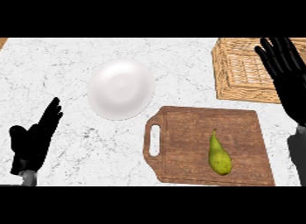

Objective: Pick the pear from the cutting board and place it in the basket

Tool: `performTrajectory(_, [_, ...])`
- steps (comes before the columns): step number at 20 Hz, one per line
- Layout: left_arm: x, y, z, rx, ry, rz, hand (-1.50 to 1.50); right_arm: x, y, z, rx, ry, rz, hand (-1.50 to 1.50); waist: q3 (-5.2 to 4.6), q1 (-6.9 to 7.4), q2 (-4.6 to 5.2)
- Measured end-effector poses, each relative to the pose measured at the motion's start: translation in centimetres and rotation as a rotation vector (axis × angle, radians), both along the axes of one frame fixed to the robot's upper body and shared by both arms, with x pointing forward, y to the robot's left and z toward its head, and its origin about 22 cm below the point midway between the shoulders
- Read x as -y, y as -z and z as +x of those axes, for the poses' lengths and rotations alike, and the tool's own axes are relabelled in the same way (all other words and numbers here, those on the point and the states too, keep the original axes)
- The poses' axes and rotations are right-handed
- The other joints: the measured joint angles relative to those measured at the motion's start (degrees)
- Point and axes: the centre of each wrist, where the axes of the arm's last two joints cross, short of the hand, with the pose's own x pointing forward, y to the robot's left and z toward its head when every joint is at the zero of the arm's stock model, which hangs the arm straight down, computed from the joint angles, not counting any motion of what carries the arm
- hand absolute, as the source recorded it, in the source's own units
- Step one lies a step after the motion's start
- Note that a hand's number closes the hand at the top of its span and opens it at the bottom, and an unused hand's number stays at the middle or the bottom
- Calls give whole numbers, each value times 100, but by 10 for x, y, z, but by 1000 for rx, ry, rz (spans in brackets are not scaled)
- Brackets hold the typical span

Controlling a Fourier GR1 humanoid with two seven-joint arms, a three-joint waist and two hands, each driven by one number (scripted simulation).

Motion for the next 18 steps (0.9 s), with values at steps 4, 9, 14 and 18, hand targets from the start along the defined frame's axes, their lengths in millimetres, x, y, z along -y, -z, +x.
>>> performTrajectory(4, [-4, -12, 17, 26, 14, 6, 0, 8, 23, 26, -67, -99, 82, 150, 43, 100, -102])
performTrajectory(9, [-3, -28, 33, 65, 47, -17, 0, -12, 26, 39, -30, -431, -28, -150, 66, 258, -97])
performTrajectory(14, [-15, -31, 45, 52, 34, -44, 0, -75, 55, 16, 68, -606, -163, -150, 60, 101, -190])
performTrajectory(18, [-19, -25, 50, 43, 28, -50, 0, -111, 52, -1, 67, -593, -227, -150, 55, 16, -232])
